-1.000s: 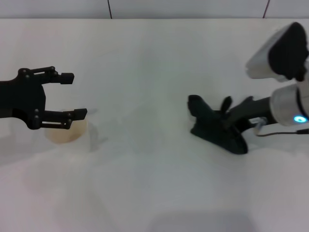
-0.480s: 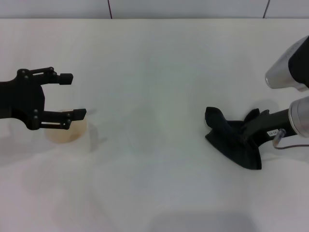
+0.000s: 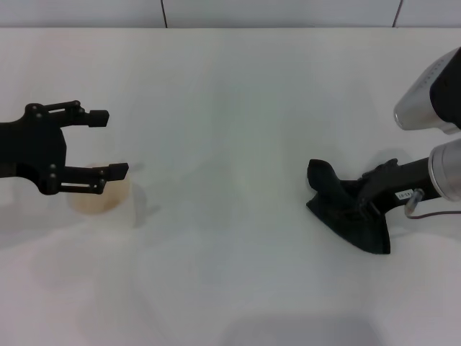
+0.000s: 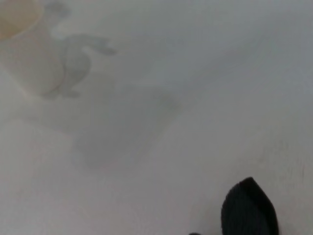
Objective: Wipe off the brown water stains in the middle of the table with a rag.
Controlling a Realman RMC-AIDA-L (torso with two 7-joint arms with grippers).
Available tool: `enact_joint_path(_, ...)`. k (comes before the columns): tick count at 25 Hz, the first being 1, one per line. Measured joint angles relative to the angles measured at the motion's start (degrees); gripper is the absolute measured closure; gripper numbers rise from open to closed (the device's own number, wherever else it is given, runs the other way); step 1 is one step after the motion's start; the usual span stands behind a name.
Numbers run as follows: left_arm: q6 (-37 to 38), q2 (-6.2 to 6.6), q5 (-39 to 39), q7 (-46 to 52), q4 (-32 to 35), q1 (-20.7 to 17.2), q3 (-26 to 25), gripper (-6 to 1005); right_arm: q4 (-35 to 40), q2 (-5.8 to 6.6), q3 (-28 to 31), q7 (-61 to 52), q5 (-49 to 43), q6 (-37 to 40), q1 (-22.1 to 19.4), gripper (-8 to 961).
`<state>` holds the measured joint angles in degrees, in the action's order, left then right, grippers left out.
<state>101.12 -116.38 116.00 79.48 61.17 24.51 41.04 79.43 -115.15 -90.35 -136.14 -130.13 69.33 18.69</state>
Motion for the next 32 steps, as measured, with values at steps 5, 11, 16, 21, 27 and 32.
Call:
enact_joint_path(5, 0.04, 0.02, -0.09, 0.02, 0.05, -0.18, -0.02, 119, 0.39, 0.0, 0.13, 1.67, 2.15, -0.43, -0.03, 556)
enact_joint_path(11, 0.08, 0.0, -0.18, 0.04, 1.62, -0.91, -0.08, 119, 1.11, 0.03, 2.39, 5.54, 5.77, -1.12, -1.02, 377)
enact_joint_path(16, 1.12, -0.05, -0.37, 0.34, 2.29, -1.27, -0.14, 119, 1.01, 0.16, 3.56, 13.05, 11.79, -0.26, -2.44, 145)
enact_joint_path(21, 3.56, 0.05, -2.1, 0.69, 3.12, -2.59, -0.18, 119, 0.6, 0.18, 4.1, 18.99, 15.53, 2.84, -3.14, 105)
enact_joint_path(27, 6.33, -0.22, -4.44, 1.88, 5.55, -4.86, 0.07, 119, 0.04, 0.18, 4.71, 22.52, 16.97, 6.56, -3.24, 108)
enact_joint_path(32, 7.34, -1.11, -4.73, 2.92, 7.77, -7.24, 0.27, 119, -0.67, 0.18, 4.75, 24.86, 17.12, 7.03, -3.38, 108)
